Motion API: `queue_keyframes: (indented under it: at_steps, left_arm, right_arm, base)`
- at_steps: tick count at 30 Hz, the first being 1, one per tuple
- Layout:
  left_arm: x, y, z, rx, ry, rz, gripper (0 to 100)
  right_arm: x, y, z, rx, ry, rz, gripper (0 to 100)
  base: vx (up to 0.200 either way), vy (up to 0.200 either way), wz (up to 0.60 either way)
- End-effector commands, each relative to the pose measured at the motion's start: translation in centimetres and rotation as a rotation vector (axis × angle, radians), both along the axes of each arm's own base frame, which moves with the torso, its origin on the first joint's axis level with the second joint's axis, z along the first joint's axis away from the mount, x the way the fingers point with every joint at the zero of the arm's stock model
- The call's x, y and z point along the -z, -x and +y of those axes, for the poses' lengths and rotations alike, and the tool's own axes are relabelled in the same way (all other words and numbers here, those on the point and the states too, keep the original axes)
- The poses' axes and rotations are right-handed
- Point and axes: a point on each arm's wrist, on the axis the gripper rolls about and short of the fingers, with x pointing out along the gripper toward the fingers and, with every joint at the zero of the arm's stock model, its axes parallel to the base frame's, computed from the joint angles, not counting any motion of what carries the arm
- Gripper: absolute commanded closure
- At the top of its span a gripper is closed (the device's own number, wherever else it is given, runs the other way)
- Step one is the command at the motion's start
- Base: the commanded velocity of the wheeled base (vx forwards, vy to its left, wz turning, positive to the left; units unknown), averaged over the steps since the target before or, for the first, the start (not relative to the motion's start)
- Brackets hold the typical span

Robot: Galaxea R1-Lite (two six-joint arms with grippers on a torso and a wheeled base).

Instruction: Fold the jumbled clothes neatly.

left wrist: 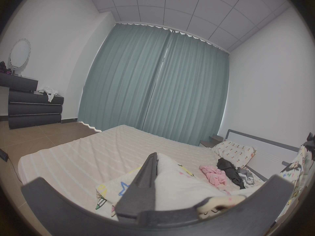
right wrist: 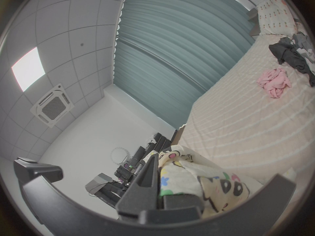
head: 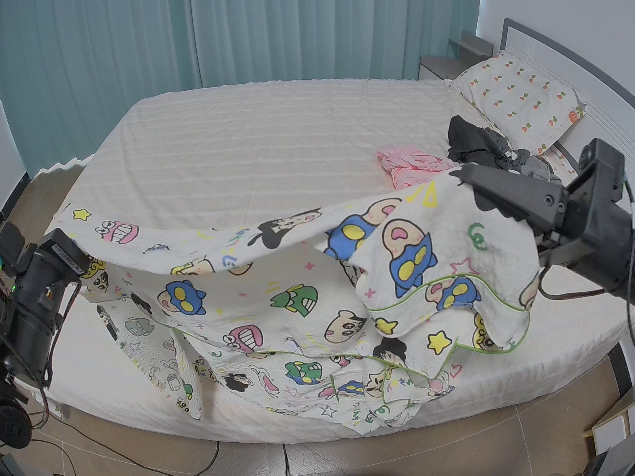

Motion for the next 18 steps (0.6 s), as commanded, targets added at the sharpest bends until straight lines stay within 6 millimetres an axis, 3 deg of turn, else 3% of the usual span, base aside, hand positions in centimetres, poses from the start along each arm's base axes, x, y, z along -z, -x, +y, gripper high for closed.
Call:
queue_keyframes:
  at_steps: [1,5,16,18]
  left_arm:
    - [1.1,-4.4,-1.2,-0.019,-0.026,0.082,100]
    - [1.1,-6.0,-1.5,-0.03,-0.022,0.084,100]
    - [1.8,-8.3,-1.9,-0.021,0.024,0.104,100]
    - [2.3,-9.2,-2.2,-0.024,0.014,0.128,100]
  right_arm:
    - [2.6,-4.4,0.9,0.086,0.058,0.072,100]
    - [3.4,-6.5,0.9,0.132,0.039,0.055,100]
    - [4.9,-8.6,1.2,0.16,0.059,0.081,100]
    - [4.8,-8.8,1.4,0.162,0.057,0.077,100]
  base:
    - [0.0,0.0,0.0]
    - [0.0,0.0,0.0]
    - [0.0,0.0,0.0]
    - [0.2,0.0,0.0]
